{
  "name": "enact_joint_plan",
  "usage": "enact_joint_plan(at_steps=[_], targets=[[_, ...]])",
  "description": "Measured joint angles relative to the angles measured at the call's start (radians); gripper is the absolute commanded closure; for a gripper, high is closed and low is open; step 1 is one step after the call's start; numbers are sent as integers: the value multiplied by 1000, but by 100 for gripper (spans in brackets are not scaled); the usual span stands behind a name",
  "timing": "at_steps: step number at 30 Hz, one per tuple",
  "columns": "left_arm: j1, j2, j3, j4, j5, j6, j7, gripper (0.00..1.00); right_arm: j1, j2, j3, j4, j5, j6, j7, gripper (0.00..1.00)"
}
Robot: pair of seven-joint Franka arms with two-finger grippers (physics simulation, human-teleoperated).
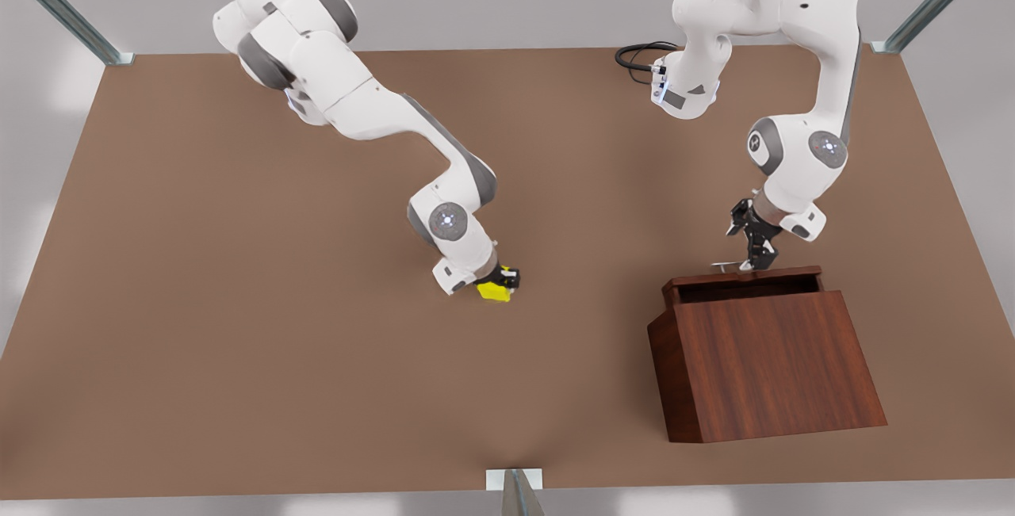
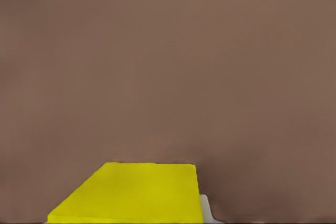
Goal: Open the drawer with left arm, place the square in the middle with right arm, and place the square in the drawer with left arm
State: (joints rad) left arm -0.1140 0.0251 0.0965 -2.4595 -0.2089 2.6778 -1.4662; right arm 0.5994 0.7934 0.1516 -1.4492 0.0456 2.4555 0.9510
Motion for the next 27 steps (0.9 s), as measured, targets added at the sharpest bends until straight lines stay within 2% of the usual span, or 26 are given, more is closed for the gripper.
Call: enact_joint_plan(at_steps=[4, 7, 8, 9, 15, 17, 19, 20, 22, 24, 25, 27], targets=[[-6, -20, 0, -25, 0, 1, -29, 0, 103, 71, -7, 89, -22, -53, 345, 33], [-7, -34, 0, -40, 1, -2, -31, 0, 139, 88, -35, 86, -22, -52, 392, 28], [-9, -43, 1, -55, 1, -2, -31, 0, 142, 98, -35, 88, -22, -44, 411, 6], [-11, -57, 0, -64, 1, -3, -42, 0, 143, 102, -35, 90, -22, -45, 422, 0], [-15, -88, 0, -92, 0, -21, -71, 0, 135, 93, -41, 113, -9, -60, 442, 0], [-30, -107, 0, -108, 0, -22, -71, 0, 117, 0, -44, 112, -3, -115, 449, 0], [-31, -116, 0, -121, 0, -22, -72, 0, -21, -261, -40, -88, -20, -128, 305, 0], [-28, -117, 0, -122, 0, -24, -72, 0, -124, -358, -38, -157, -17, -149, 151, 0], [-37, -177, 0, -138, -1, -92, -74, 0, -352, -546, -35, -254, -16, -315, -273, 0], [-49, -301, 4, -133, 2, -240, -77, 0, -539, -652, -44, -226, -21, -561, -770, 0], [-56, -353, 5, -98, 11, -321, -75, 0, -561, -660, -95, -176, -30, -674, -859, 0], [-58, -350, 3, 29, 55, -429, -23, 0, -571, -669, -146, -142, -96, -698, -964, 0]])
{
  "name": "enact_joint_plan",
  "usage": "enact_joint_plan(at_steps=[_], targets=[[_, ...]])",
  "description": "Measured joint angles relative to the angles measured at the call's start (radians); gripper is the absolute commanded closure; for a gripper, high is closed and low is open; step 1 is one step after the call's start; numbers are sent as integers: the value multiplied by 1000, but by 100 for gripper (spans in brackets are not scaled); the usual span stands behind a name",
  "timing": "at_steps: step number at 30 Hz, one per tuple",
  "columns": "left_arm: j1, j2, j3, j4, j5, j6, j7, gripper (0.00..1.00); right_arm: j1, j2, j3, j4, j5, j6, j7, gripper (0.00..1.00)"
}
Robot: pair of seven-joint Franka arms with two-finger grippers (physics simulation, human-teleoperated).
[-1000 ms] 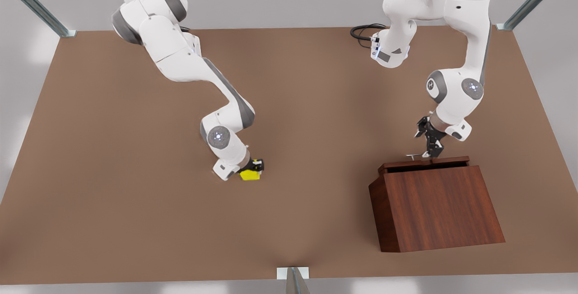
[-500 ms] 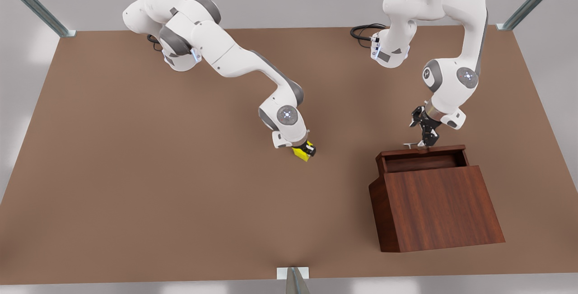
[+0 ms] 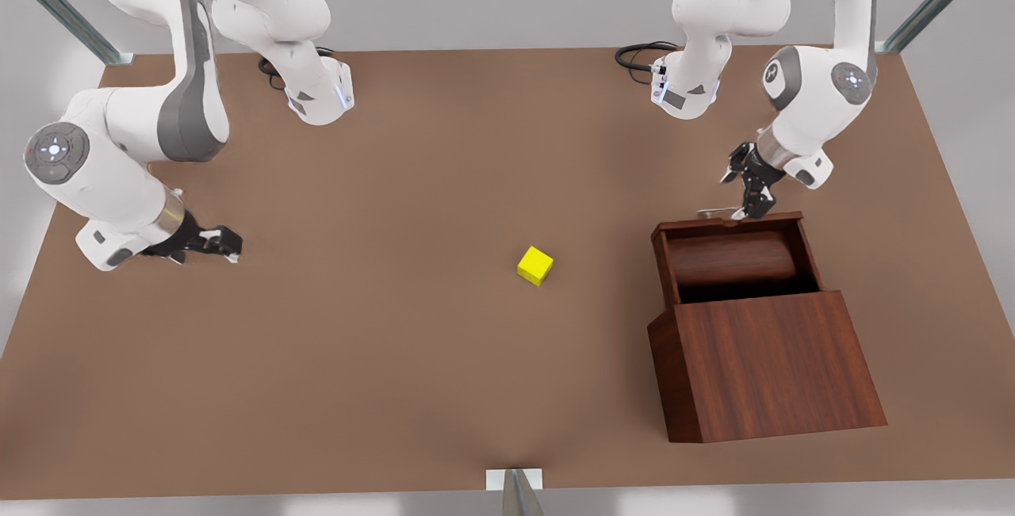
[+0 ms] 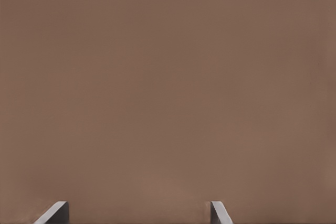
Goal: Open the drawer with left arm, place the square in the middle with right arm, and place the square in the drawer with left arm
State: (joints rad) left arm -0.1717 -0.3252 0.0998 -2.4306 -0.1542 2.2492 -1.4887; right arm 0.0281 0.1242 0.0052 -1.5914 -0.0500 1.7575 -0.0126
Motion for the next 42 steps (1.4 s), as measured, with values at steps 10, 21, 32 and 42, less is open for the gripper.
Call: enact_joint_plan(at_steps=[10, 21, 32, 42], targets=[[-311, 646, -110, 872, 73, -319, 837, 0, -53, 94, 12, 139, 33, 3, -35, 0], [-422, 906, -201, 858, 114, -88, 1259, 0, -59, 90, -5, 168, 37, -3, -34, 0], [-462, 990, -200, 805, 150, -6, 1368, 0, -59, 88, -5, 168, 38, 2, -34, 0], [-483, 1020, -192, 809, 254, 0, 1314, 0, -59, 89, -5, 169, 39, 3, -33, 0]])
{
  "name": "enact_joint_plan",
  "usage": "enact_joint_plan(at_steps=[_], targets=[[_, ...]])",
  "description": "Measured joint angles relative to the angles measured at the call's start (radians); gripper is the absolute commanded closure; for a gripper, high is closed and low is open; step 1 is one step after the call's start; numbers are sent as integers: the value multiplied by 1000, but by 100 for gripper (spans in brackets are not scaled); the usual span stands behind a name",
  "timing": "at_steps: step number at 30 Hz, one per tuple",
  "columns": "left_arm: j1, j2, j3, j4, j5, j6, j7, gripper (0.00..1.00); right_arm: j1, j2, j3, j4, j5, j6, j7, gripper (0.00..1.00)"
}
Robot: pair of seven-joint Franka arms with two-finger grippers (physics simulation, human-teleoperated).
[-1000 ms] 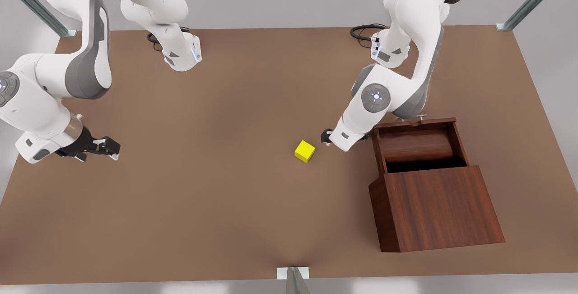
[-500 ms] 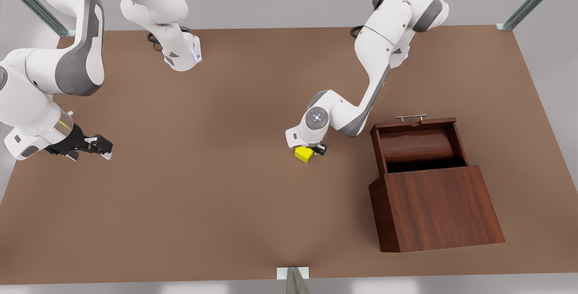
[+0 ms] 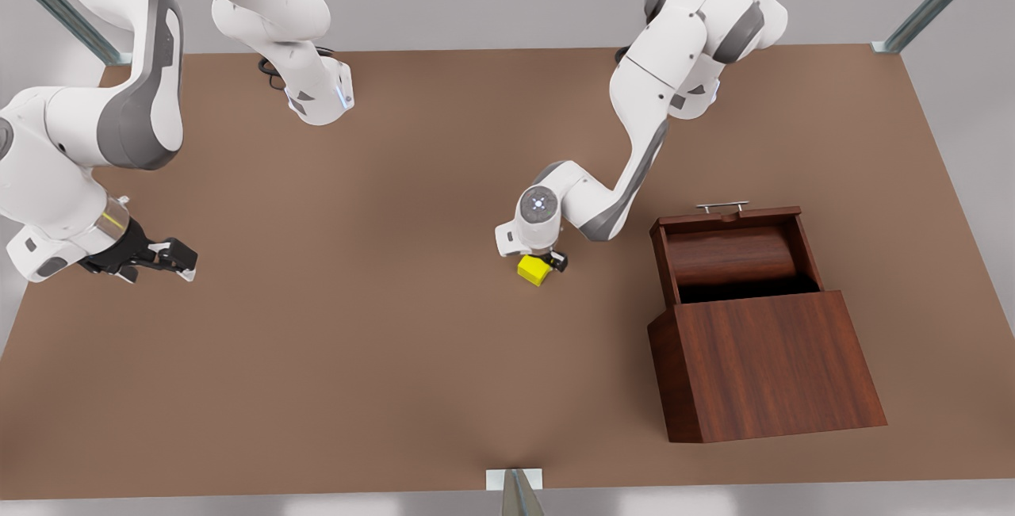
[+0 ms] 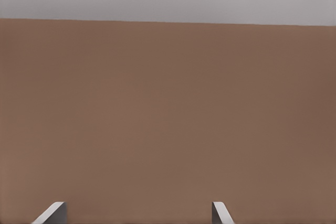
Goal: Open the drawer with left arm, place the square in the middle with right arm, and place the square in the drawer with left arm
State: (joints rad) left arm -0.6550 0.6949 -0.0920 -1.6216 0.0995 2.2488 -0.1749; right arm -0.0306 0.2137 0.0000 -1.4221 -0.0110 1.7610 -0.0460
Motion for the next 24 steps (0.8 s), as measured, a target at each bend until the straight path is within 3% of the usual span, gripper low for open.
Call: enact_joint_plan(at_steps=[10, 11, 12, 24], targets=[[2, 52, 2, 6, 36, 21, 2, 0, 2, 3, 0, 6, 0, 2, 0, 0], [2, 52, 2, 6, 37, 21, 2, 26, 1, 3, 1, 6, 0, 2, 0, 0], [3, 52, 2, 6, 37, 20, 2, 39, 0, 3, 1, 6, 0, 2, 0, 0], [6, -3, 12, 35, 61, -6, 8, 36, 1, 6, 1, 6, 0, 5, 0, 0]])
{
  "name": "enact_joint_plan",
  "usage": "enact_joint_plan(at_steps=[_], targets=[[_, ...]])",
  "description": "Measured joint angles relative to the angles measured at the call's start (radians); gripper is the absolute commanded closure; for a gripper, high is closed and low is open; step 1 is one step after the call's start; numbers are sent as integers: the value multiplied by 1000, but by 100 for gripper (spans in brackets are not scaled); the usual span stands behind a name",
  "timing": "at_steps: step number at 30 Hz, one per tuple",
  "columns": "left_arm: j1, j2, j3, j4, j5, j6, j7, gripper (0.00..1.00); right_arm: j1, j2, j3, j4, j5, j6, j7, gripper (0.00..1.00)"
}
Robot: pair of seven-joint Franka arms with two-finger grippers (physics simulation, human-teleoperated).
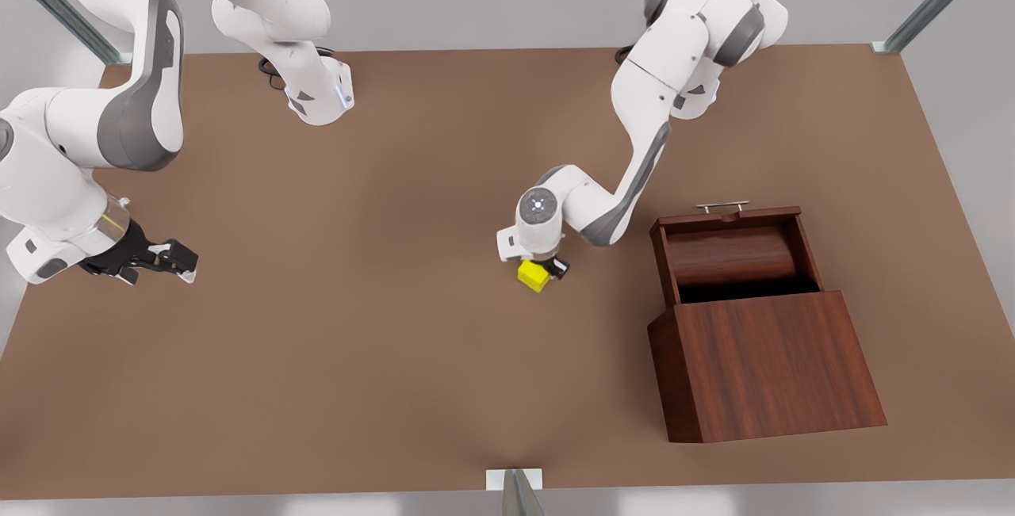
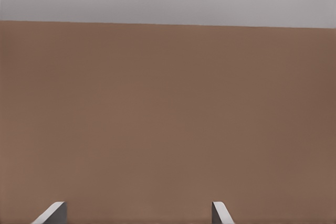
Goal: Open the drawer with left arm, place the square in the middle with right arm, and place the square in the drawer with left arm
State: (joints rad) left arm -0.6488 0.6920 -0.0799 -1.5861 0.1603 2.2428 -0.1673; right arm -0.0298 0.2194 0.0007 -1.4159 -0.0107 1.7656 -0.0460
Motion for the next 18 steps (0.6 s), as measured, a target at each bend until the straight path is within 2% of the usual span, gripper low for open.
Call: enact_joint_plan(at_steps=[7, 11, 18], targets=[[17, -221, 72, 11, -14, -288, 82, 35, 2, -6, -1, 0, -2, -2, 0, 0], [15, -317, 263, 9, -67, -437, 449, 35, -1, -9, -1, 0, -2, -2, 0, 0], [14, -327, 567, -31, -129, -457, 938, 35, 0, -2, 1, 6, -1, -1, 0, 0]])
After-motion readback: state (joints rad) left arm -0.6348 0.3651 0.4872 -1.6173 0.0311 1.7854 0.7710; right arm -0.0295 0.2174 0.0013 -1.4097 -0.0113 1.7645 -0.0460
